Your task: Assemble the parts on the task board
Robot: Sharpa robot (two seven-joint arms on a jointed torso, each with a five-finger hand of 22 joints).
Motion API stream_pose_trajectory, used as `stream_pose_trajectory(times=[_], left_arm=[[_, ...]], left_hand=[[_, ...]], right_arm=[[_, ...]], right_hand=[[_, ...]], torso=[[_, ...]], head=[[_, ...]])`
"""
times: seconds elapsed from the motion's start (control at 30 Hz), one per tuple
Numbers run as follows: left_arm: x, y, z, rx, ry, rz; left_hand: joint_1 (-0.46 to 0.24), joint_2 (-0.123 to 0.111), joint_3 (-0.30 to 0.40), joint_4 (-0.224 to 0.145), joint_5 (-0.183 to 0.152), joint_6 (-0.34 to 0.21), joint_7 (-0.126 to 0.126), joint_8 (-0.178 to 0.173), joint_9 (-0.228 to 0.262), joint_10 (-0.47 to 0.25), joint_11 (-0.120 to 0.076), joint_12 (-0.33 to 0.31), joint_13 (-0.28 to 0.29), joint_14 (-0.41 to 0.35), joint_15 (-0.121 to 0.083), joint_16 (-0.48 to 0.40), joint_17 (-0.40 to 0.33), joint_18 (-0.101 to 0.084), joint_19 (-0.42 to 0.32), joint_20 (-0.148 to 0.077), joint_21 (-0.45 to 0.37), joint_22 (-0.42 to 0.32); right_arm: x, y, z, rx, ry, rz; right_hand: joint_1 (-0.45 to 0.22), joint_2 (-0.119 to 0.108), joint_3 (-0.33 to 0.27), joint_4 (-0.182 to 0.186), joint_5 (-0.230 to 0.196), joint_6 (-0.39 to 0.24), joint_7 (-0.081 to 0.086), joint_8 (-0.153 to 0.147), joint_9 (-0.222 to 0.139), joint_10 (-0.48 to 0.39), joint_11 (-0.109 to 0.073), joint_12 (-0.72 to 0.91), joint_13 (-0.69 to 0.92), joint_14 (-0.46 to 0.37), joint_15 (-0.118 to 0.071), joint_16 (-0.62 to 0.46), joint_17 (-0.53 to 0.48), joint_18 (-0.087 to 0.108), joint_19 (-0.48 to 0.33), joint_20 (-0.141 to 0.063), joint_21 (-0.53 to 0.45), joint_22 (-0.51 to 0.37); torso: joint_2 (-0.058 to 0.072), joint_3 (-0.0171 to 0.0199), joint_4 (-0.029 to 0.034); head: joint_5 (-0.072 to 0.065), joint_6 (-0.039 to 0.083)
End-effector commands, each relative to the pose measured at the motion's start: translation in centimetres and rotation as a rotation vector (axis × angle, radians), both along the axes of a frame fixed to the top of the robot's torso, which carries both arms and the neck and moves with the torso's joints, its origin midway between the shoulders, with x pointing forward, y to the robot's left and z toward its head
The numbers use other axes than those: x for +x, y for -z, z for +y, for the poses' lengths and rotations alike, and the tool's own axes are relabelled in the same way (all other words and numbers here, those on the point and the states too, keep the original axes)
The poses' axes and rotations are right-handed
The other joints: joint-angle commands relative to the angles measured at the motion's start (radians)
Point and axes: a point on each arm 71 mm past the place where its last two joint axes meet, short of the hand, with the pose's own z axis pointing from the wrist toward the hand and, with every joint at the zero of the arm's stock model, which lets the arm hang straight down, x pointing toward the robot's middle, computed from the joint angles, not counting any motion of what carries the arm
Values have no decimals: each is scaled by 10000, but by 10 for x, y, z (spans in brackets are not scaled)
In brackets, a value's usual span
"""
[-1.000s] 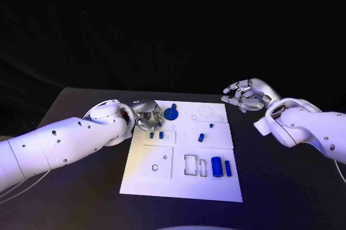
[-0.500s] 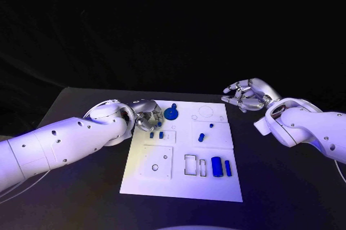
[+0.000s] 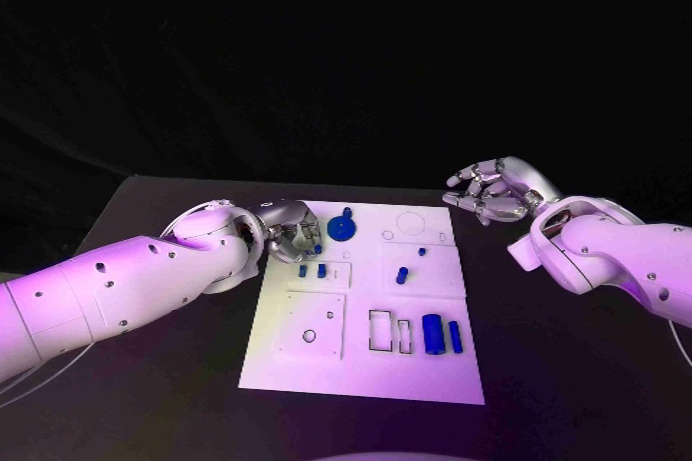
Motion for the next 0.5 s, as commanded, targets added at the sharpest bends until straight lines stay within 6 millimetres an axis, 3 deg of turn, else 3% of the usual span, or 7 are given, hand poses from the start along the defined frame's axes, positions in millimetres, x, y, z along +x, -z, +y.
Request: stream_pose_trajectory(times=[0.03,0.17,0.27,0.3,0.4,0.43,0.5], left_arm=[[-1,-3,3,-490,-231,257],[0,-8,10,-998,-496,511],[0,-13,17,-1479,-769,671],[0,-14,19,-1610,-846,715],[1,-18,28,-2362,-1262,944],[2,-20,33,-2811,-1480,1043],[3,-22,38,-3497,-1716,1192]], left_hand=[[-52,-55,-54,-8,4,-78,10,-77,-24,-80,10,-4,-1,-80,7,-46,-87,36,-106,-17,-77,-101],[-98,-93,-201,3,-1,-228,43,-180,-64,-388,55,-22,-17,-273,50,-149,-418,98,-302,27,-305,-434],[-105,-89,-280,11,-2,-265,63,-206,-73,-497,75,-19,-24,-377,68,-219,-636,137,-419,46,-452,-651],[-94,-71,-357,14,2,-286,78,-222,-79,-674,105,-61,-49,-597,90,-408,-1106,209,-631,66,-722,-1044],[-74,-18,-449,35,16,-287,104,-232,-82,-779,129,-41,-57,-743,114,-513,-1388,252,-768,90,-904,-1289],[-8,77,-489,53,38,-243,150,-225,-80,-851,171,9,-60,-1153,151,-876,-2213,393,-1190,121,-1466,-2076],[18,128,-468,63,43,-205,167,-214,-77,-820,181,51,-52,-1182,156,-894,-2251,404,-1220,126,-1517,-2136]], right_arm=[[0,4,1,-258,-208,398],[0,6,2,-604,-420,629],[-1,8,3,-1171,-720,731],[-1,9,4,-1302,-786,746],[-2,11,6,-1937,-1088,768],[-2,11,8,-2307,-1248,723],[-4,12,10,-2771,-1442,618]], right_hand=[[418,57,265,-107,-280,108,21,98,-5,-339,5,-721,-571,-131,5,-105,-67,156,-148,23,-319,-191],[720,8,577,-194,-539,218,57,95,-57,-475,29,-1608,-1315,-216,10,-294,-316,140,-78,34,-365,-169],[1146,-161,1237,-449,-587,457,67,69,-140,-354,63,-2909,-2428,-80,31,-233,-196,77,231,21,-19,176],[1157,-232,1392,-488,-599,512,78,48,-169,-229,68,-3222,-2716,-42,44,-204,-144,67,281,20,37,243],[1254,-350,1816,-677,-619,665,66,-2,-233,-40,129,-3998,-3388,67,46,-76,66,16,451,31,288,499],[1209,-434,2181,-861,-646,789,95,-121,-321,256,169,-4581,-3946,149,78,23,220,-18,579,37,509,734],[1239,-470,2239,-936,-640,822,95,-134,-331,257,130,-4692,-4040,176,66,74,304,-43,635,46,612,828]], torso=[[-10,-4,1],[-18,10,0],[-27,12,5],[-23,9,6],[-22,6,9],[-26,6,9],[-19,9,2]], head=[[-20,-1],[-5,32],[-22,66],[-28,73],[-82,111],[-114,120],[-186,156]])
